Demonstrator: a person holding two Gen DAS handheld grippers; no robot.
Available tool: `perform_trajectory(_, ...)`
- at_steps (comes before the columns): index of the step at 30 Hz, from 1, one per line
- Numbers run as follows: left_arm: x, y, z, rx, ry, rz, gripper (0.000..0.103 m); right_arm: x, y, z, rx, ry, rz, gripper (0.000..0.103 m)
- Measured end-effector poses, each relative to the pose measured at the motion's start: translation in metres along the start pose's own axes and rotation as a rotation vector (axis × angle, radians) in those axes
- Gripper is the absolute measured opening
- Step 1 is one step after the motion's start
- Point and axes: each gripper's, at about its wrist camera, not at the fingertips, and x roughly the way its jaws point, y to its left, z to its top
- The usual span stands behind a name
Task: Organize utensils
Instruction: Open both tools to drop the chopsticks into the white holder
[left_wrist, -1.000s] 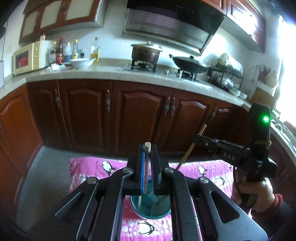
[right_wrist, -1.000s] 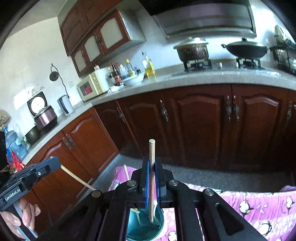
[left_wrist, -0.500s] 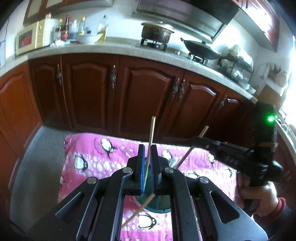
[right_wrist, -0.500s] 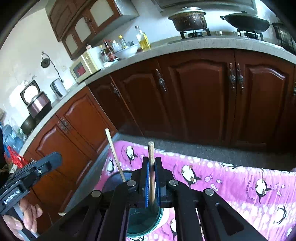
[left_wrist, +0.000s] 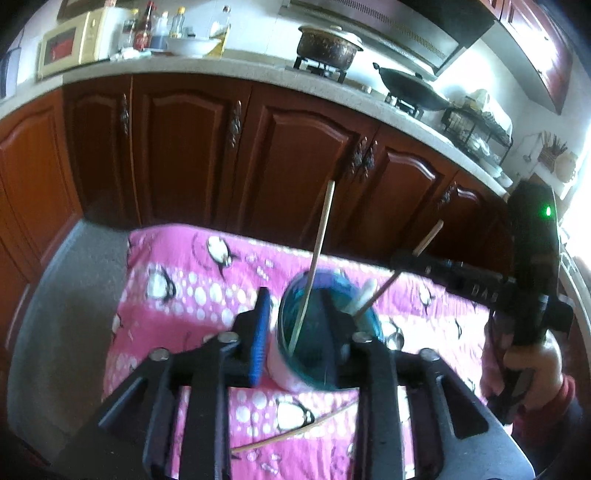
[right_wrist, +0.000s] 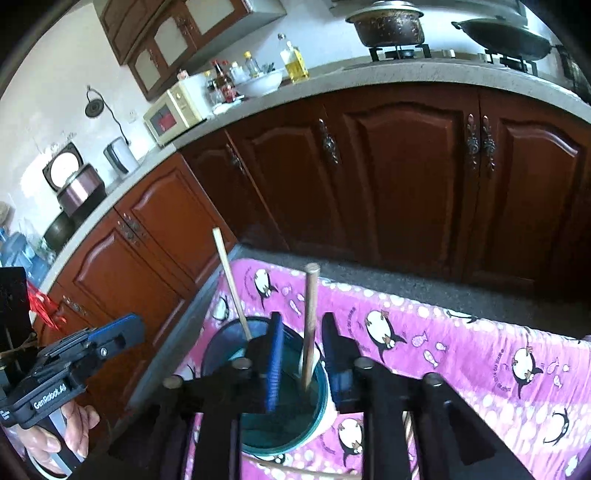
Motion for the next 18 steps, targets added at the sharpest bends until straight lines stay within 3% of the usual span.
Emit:
perform_trajectory(4,0.002,0.004,-0.021,-0.005,0.033,-0.026,0.044,-0.009,-0.008,-0.006,0.033,0.000,0.016,0.040)
perform_trajectory(11,0.001,-0.005,-0.048,0.012,0.042,-0.008,0.063,-0.037,-0.018,-0.026,0.043,-0.015,0.016,0.043)
perform_trajectory(18,0.005,-0.036,-0.075,0.130,0.040,0.053,0.065,-0.062,-0.029,-0.065,0.064,-0.028,-0.005,0.044)
